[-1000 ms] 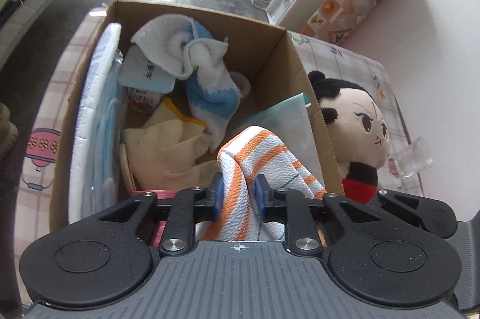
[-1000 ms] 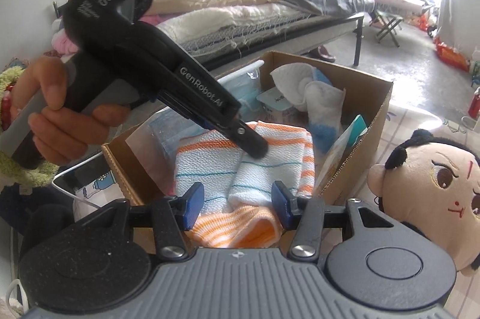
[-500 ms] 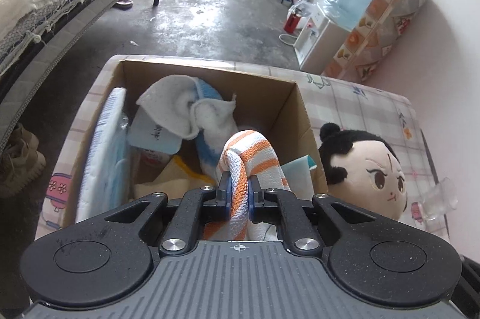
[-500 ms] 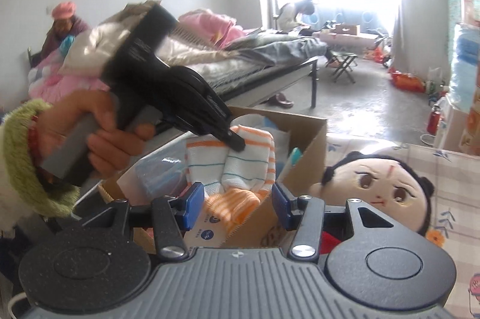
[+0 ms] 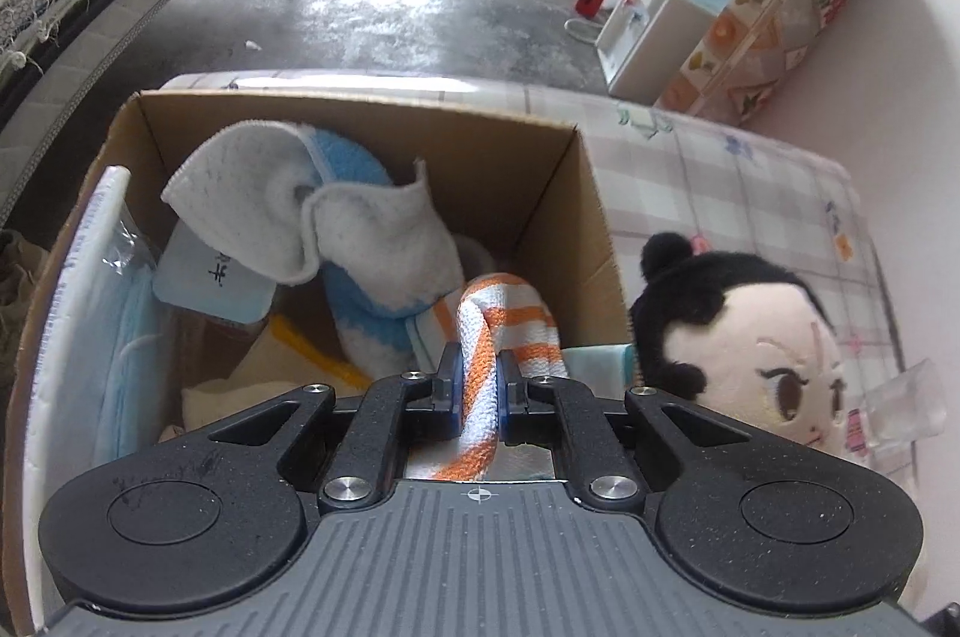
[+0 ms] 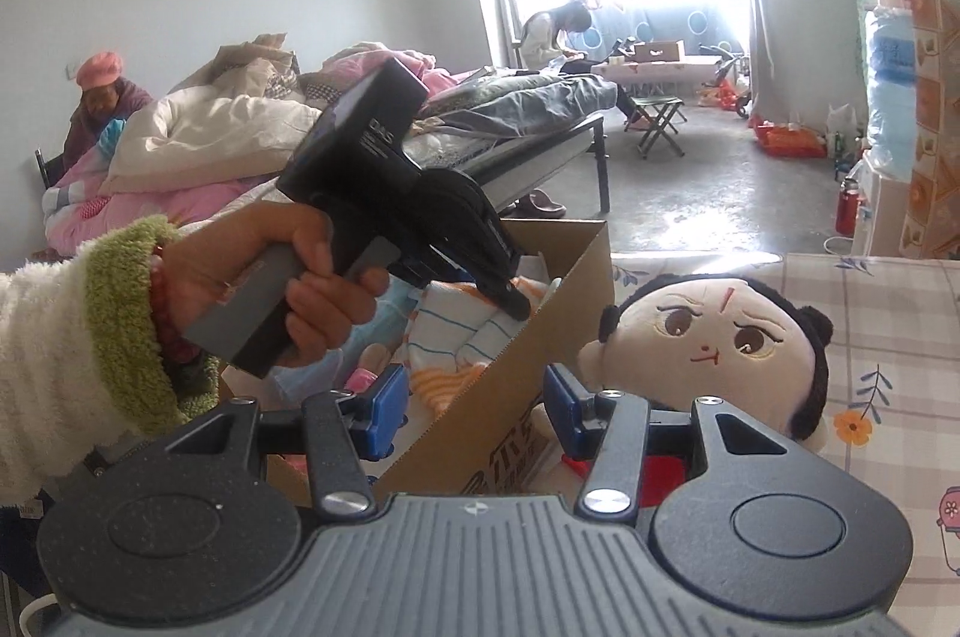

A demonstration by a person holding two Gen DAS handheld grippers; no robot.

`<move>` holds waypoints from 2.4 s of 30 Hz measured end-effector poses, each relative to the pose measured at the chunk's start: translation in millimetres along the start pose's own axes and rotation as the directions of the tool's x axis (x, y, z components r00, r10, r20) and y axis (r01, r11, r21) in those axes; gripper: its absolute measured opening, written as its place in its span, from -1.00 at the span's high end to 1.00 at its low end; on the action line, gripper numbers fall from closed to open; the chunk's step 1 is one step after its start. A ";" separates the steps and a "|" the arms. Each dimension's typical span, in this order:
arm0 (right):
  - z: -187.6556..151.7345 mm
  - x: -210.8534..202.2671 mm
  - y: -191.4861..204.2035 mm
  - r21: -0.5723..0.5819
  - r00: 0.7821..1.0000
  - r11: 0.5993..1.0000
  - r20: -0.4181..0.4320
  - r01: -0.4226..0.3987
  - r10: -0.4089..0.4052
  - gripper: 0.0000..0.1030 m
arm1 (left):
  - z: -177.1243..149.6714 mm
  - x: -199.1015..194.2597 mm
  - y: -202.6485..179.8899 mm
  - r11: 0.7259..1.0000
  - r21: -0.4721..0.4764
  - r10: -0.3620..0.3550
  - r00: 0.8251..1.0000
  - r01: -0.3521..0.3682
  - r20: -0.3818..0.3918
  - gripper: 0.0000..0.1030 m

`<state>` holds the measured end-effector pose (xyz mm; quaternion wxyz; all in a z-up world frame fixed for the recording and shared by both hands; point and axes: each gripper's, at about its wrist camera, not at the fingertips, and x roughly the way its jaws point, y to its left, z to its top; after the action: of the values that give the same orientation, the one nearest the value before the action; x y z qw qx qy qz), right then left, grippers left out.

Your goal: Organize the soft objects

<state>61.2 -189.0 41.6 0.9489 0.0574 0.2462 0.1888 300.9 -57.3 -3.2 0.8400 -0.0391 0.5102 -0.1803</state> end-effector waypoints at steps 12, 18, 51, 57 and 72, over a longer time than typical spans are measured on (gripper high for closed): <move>-2.7 -11.3 -1.9 0.002 1.000 1.000 0.010 0.013 -0.013 -0.04 | -4.9 7.7 2.2 0.999 0.038 0.035 0.999 -0.033 -0.035 0.43; -1.2 -18.4 -1.0 0.010 1.000 1.000 0.019 0.020 -0.021 -0.06 | -5.7 -13.7 12.1 1.000 -0.011 -0.006 1.000 0.006 -0.005 -0.06; -10.7 -76.7 83.1 0.122 0.986 0.988 0.118 0.099 -0.114 -1.00 | -197.3 -257.1 70.8 0.993 -0.019 0.109 0.850 -0.116 0.515 -1.00; -23.1 -77.3 102.6 0.101 0.966 0.963 0.053 0.249 -0.255 -1.00 | -226.9 -242.8 57.8 0.986 0.003 0.139 0.831 -0.166 0.539 -1.00; -40.2 -120.0 86.8 0.136 0.813 0.804 -0.021 0.579 -0.582 -1.00 | -246.5 -216.5 3.6 0.972 0.051 0.177 0.862 -0.228 0.475 -1.00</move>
<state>-84.1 -154.7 77.5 0.9575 0.0459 0.2541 -0.1283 -2.6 49.5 61.0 0.9533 0.0170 0.2836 -0.1028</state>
